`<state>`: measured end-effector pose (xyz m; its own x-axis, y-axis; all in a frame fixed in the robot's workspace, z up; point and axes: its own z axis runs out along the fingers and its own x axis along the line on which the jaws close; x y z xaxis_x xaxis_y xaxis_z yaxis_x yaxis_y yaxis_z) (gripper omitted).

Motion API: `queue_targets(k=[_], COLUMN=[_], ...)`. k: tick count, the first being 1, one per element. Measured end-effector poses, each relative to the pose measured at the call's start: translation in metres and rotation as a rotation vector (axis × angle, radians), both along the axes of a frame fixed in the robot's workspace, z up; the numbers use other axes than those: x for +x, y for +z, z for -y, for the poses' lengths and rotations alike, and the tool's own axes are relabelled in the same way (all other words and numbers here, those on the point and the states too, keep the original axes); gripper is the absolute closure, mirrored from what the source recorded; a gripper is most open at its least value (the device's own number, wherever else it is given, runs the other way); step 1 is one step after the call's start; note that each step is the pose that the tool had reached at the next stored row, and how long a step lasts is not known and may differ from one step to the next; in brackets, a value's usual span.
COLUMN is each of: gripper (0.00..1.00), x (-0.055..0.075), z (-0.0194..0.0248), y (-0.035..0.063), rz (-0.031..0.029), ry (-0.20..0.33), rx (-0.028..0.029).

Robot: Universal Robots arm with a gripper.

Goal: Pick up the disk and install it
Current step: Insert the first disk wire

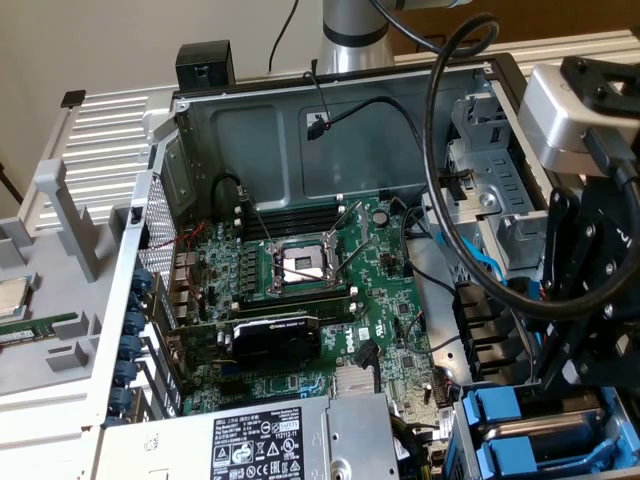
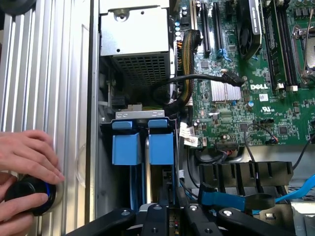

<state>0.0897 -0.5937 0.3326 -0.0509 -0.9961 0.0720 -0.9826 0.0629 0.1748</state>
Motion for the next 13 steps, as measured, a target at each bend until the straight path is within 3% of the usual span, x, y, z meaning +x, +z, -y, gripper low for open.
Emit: queue_targets(k=[3, 13], gripper=[0.69, 0.69], x=[-0.0001, -0.0001], z=[0.0000, 0.0000], y=[0.0000, 0.0045], rz=[-0.0002, -0.0001], ry=[0.000, 0.000], rx=[-0.0001, -0.0027])
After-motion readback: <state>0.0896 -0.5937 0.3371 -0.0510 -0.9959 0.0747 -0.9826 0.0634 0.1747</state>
